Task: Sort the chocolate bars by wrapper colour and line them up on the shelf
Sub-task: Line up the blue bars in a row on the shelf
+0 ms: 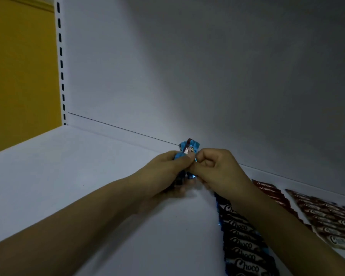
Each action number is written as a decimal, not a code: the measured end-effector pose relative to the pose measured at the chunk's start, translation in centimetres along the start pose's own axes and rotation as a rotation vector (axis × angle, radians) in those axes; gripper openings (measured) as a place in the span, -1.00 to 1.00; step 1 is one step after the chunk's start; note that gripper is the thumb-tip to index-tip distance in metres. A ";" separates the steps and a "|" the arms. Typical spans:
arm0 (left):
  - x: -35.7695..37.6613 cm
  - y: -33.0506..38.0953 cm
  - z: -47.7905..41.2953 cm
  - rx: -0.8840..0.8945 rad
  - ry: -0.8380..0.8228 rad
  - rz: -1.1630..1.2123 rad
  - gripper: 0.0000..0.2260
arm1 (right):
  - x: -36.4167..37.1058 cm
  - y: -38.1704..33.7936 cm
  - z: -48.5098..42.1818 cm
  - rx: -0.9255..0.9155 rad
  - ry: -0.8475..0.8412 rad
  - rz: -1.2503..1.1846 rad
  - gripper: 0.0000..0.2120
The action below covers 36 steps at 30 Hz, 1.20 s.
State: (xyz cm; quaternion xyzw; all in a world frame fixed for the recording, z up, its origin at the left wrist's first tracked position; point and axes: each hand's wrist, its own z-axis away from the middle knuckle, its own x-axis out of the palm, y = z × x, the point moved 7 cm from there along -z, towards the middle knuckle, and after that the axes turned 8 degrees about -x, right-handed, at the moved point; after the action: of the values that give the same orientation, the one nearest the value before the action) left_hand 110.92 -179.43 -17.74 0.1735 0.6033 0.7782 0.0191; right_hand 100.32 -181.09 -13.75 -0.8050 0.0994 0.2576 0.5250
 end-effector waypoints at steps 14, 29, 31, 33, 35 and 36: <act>-2.2 1.6 0.1 0.194 0.264 0.038 -0.88 | -1.9 1.0 -0.2 0.176 -0.121 -0.294 -0.88; -3.0 1.4 -0.2 0.156 0.295 0.086 -0.74 | -2.6 -0.9 -0.5 -0.228 0.059 0.161 -0.89; -2.3 1.3 -0.2 0.150 0.224 0.078 -0.63 | -2.9 -2.4 0.2 -0.442 0.156 0.425 -0.88; -1.9 0.9 -0.2 0.139 0.186 0.071 -0.57 | -2.0 -4.3 1.2 -0.753 0.175 0.889 -0.85; -2.0 0.8 -0.3 0.139 0.199 0.070 -0.73 | -1.5 -4.5 1.5 -0.868 0.140 1.020 -0.77; -2.2 0.8 -0.3 0.143 0.220 0.075 -0.83 | -1.7 -4.3 1.2 -0.812 0.110 0.956 -0.75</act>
State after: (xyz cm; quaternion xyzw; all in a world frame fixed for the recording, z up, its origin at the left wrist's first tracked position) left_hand 113.08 -180.45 -17.63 0.1105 0.6486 0.7478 -0.0887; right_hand 100.38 -178.35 -9.89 -0.8188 0.3693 0.4394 -0.0015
